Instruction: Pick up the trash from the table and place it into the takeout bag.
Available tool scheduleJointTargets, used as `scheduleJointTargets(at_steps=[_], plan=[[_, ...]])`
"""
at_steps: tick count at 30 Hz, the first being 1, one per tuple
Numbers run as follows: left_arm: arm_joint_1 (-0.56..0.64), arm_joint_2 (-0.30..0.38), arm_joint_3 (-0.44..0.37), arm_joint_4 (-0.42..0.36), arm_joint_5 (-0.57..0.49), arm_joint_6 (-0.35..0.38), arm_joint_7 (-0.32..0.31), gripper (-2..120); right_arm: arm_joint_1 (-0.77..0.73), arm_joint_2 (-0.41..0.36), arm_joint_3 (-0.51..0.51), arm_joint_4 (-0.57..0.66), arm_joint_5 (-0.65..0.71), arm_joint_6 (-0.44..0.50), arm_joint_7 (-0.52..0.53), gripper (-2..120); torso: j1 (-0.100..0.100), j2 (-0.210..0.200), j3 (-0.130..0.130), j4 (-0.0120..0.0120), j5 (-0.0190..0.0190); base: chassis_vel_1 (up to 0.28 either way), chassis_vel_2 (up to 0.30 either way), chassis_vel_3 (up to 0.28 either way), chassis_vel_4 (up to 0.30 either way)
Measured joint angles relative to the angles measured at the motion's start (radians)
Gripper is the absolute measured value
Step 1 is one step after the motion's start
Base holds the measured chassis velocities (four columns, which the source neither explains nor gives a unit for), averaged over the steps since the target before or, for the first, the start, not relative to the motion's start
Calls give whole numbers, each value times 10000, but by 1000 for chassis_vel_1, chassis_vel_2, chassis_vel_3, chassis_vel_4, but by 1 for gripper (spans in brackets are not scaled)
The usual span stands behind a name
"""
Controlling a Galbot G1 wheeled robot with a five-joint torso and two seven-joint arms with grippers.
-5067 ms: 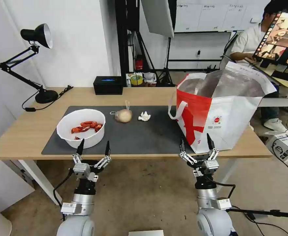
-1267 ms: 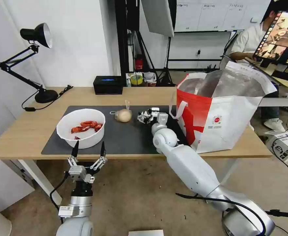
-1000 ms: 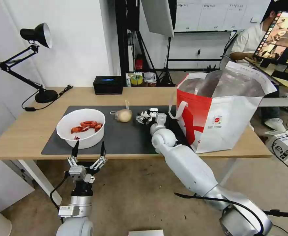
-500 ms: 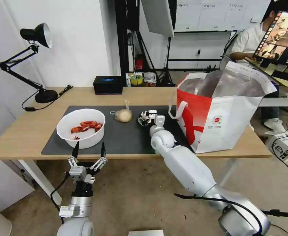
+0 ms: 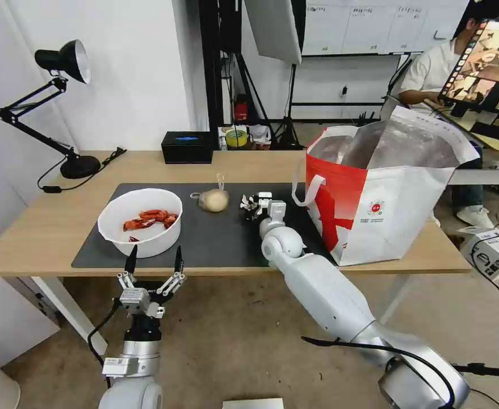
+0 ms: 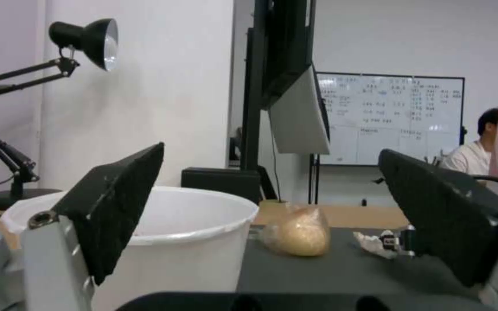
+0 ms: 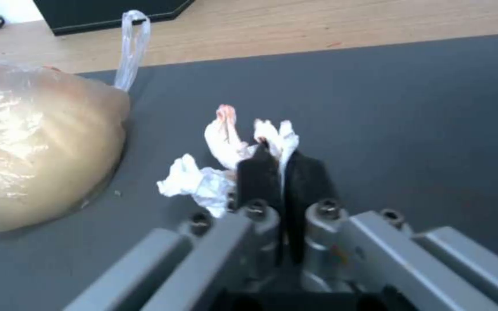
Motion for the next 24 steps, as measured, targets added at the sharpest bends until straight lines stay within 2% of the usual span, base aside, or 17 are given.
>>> scheduleJointTargets(at_steps=[10, 22, 24], plan=[[12, -21, 1, -30, 2, -9, -1, 100, -90, -70, 34, 311, -8, 28, -33, 0, 1, 0, 0, 0, 0, 0, 0, 0, 0], [-89, -24, 5, -50, 4, 5, -6, 100, -320, -792, -125, 2192, -287, 202, -307, 0, 0, 0, 0, 0, 0, 0, 0, 0, 0], [-108, -29, 16, -56, 4, 21, -5, 100, -494, -1100, -139, 3001, -347, 302, -480, 0, 0, 0, 0, 0, 1, 0, 0, 0, 0]])
